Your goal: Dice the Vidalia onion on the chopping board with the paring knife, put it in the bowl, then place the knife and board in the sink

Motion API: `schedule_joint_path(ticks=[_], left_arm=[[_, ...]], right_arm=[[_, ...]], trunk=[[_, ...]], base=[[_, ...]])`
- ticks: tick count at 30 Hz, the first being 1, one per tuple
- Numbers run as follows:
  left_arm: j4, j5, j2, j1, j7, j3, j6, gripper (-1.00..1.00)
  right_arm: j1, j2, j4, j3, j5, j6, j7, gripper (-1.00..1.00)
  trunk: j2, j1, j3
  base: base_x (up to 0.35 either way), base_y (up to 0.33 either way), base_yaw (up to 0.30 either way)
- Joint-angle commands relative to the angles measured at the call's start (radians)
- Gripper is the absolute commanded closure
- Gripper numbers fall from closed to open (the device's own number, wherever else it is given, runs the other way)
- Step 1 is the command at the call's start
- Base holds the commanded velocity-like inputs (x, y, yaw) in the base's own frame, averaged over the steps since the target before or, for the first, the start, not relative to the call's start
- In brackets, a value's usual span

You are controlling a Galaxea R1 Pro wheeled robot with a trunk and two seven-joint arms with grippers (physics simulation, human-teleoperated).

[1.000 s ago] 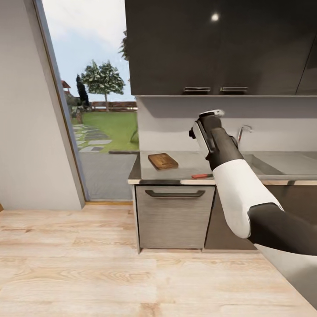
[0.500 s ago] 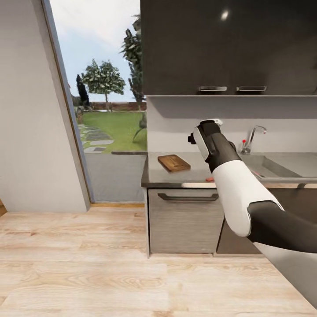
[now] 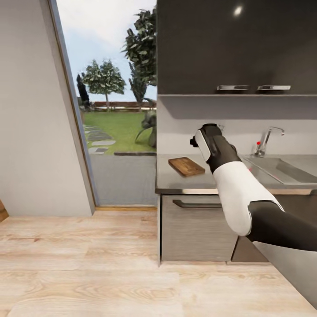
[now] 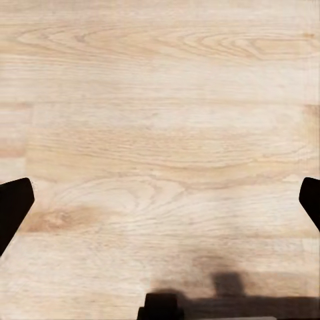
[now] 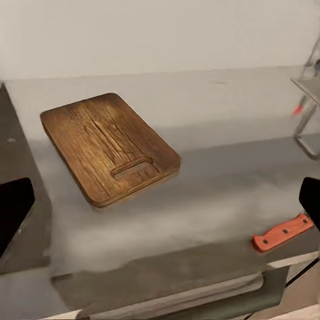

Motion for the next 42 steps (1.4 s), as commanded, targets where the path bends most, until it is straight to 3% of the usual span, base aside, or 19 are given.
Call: schedule_joint_path(ticks=[1, 6, 16, 20, 24, 25, 27, 29, 34, 35, 42], left_arm=[[-0.001, 0.000, 0.000, 0.000, 0.000, 0.000, -0.001, -1.00], [-0.001, 0.000, 0.000, 0.000, 0.000, 0.000, -0.001, -1.00], [0.000, -0.001, 0.000, 0.000, -0.003, -0.001, -0.001, -1.00], [-0.001, -0.001, 0.000, 0.000, -0.004, -0.001, -0.001, -1.00], [0.000, -0.002, 0.000, 0.000, -0.004, -0.001, -0.001, -1.00], [0.001, -0.003, 0.000, 0.000, -0.005, -0.001, -0.001, -1.00], [0.001, -0.003, 0.000, 0.000, -0.005, -0.001, -0.001, -1.00], [0.002, -0.003, 0.000, 0.000, -0.005, -0.001, -0.001, -1.00], [0.002, -0.003, 0.000, 0.000, -0.005, -0.001, 0.000, -1.00], [0.003, -0.003, 0.000, 0.000, -0.005, -0.002, 0.000, -1.00], [0.003, -0.003, -0.001, 0.000, -0.005, -0.003, 0.000, -1.00]], right_arm=[[0.000, 0.001, 0.010, -0.004, -0.001, -0.017, -0.005, -1.00], [0.001, 0.001, 0.027, -0.005, 0.000, -0.049, -0.049, -1.00], [0.009, -0.004, 0.030, -0.006, -0.002, -0.050, -0.059, -1.00], [0.011, -0.051, 0.064, -0.008, -0.007, -0.046, -0.029, -1.00], [0.011, -0.123, 0.108, -0.009, -0.018, -0.044, 0.095, -1.00], [0.011, -0.166, 0.131, -0.009, -0.020, -0.037, 0.166, -1.00], [0.011, -0.185, 0.140, -0.009, -0.021, -0.033, 0.194, -1.00], [0.011, -0.224, 0.154, -0.009, -0.022, -0.027, 0.245, -1.00], [0.011, -0.281, 0.173, -0.009, -0.023, -0.023, 0.287, -1.00], [0.011, -0.307, 0.176, -0.009, -0.021, -0.023, 0.298, -1.00], [0.011, -0.373, 0.177, -0.011, -0.017, -0.020, 0.295, -1.00]], trunk=[[-0.001, 0.000, -0.001], [-0.001, 0.000, 0.000], [-0.001, 0.000, 0.005], [-0.001, 0.000, 0.005], [-0.001, 0.000, 0.005], [-0.001, 0.000, 0.005], [-0.001, 0.000, 0.005], [-0.001, 0.000, 0.005], [-0.001, 0.000, 0.005], [-0.001, 0.000, 0.005], [-0.001, 0.000, 0.005]], base=[[0.191, 0.272, 0.000], [0.162, 0.272, -0.020], [0.151, 0.272, -0.094], [0.149, 0.272, -0.005], [0.149, 0.272, -0.001], [0.149, 0.272, 0.000], [0.149, 0.272, 0.000], [0.149, 0.272, 0.000], [0.149, 0.272, 0.000], [0.149, 0.272, 0.000], [0.169, 0.250, 0.000]])
